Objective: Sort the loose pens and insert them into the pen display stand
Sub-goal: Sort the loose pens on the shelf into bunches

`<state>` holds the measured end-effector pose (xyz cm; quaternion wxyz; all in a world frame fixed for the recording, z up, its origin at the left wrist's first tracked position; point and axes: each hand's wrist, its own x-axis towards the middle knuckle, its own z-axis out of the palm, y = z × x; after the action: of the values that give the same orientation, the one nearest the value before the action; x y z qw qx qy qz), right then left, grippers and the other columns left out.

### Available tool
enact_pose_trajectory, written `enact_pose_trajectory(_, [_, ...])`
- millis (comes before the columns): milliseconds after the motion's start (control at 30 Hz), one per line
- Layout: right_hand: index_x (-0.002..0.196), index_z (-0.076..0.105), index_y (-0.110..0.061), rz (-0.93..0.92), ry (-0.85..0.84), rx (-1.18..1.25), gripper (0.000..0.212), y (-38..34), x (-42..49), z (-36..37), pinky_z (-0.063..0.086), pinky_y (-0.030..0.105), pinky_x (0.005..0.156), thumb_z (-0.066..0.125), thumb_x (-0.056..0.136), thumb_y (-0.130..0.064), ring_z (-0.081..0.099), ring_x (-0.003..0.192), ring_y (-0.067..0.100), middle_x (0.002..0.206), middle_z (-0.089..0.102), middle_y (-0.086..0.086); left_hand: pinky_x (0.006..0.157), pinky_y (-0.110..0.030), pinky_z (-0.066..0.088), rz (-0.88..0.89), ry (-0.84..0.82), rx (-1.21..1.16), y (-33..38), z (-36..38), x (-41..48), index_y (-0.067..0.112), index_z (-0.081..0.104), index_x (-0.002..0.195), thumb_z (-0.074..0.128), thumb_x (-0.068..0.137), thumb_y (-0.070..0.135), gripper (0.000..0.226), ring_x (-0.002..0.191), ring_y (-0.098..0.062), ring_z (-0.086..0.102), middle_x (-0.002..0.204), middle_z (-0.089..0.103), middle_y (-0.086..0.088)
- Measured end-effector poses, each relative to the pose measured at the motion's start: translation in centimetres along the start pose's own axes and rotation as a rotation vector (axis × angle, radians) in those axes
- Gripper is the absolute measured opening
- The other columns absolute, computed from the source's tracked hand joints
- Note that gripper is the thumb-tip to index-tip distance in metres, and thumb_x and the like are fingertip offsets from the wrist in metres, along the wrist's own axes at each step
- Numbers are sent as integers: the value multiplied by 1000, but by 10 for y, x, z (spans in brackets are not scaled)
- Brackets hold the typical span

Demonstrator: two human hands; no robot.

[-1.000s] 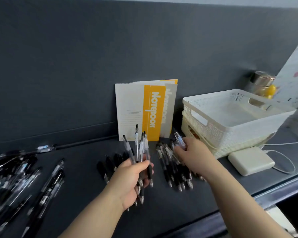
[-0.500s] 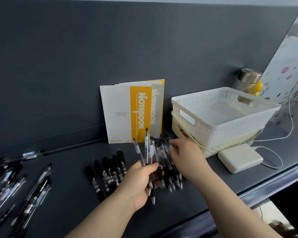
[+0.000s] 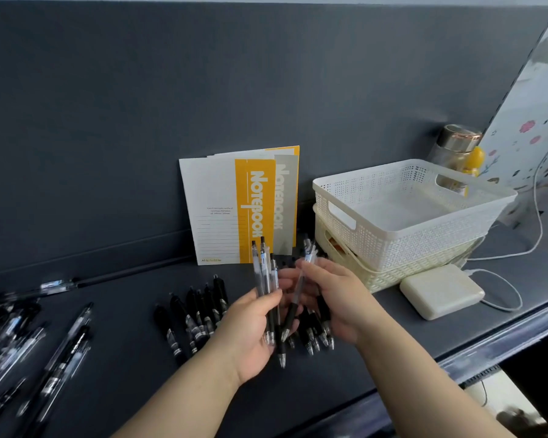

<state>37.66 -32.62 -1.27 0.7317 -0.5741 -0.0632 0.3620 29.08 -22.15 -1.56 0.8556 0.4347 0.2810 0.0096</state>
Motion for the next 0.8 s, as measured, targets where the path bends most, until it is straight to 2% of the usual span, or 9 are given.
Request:
enact_pose_trajectory(100, [88,54,-1,-95,114,-133,21,-8,4,-6,54,27,61,47,98,-19,65,63,17,73,69,11,74,-38,54,-13,111,-7,0,-2,6,6,65,104,45,96,4,22,77,-21,63,80,68,-9])
enact_pose_trajectory(233, [95,58,-7,-241,307,-836,21,-19,11,-22,42,21,48,51,94,-26,55,50,9,71,68,4,78,-39,53,10,222,64,0,2,15,4,62,103,45,95,-3,20,75,-19,57,84,61,-10])
enact_pose_trajectory(300, [97,57,-14,-278,315,-1069,13,-18,15,-25,37,21,47,52,93,-26,54,55,12,75,66,3,81,-38,51,24,233,154,-3,8,19,5,60,104,45,94,-5,21,77,-18,54,85,58,-8])
enact_pose_trajectory(367, [94,56,-10,-311,324,-1221,14,-12,17,-26,32,21,49,52,92,-23,55,65,19,74,59,2,89,-37,47,38,186,282,-10,14,22,9,61,111,46,93,-2,26,87,-17,56,92,63,-5])
enact_pose_trajectory(467, [92,54,-9,-288,322,-1323,9,-3,17,-26,30,25,61,52,89,-17,57,88,26,83,56,4,99,-33,42,37,94,417,-19,21,21,17,54,128,48,92,5,38,111,-16,55,119,62,0])
enact_pose_trajectory(567, [94,54,-8,-285,319,-1428,10,2,14,-30,36,30,67,50,87,-13,56,92,27,85,54,4,96,-27,28,63,91,446,-21,21,18,16,31,144,47,93,7,54,118,-10,38,139,38,7])
enact_pose_trajectory(667, [103,57,-8,-277,303,-1467,17,6,14,-32,39,30,72,48,89,-13,56,94,27,99,57,10,101,-29,23,65,124,473,-25,16,22,19,27,147,43,94,7,57,129,-11,31,151,22,10])
enact_pose_trajectory(733, [97,58,-9,-312,311,-1468,15,10,13,-30,38,30,70,45,92,-17,57,94,28,97,55,10,106,-31,26,44,107,457,-28,17,23,25,46,131,44,92,6,44,125,-13,41,144,38,6])
enact_pose_trajectory(800, [110,60,-11,-342,303,-1454,25,11,13,-26,42,32,82,46,93,-23,55,102,29,106,56,10,88,-25,38,40,91,409,-30,22,23,24,52,119,43,93,6,33,111,-8,50,129,52,3])
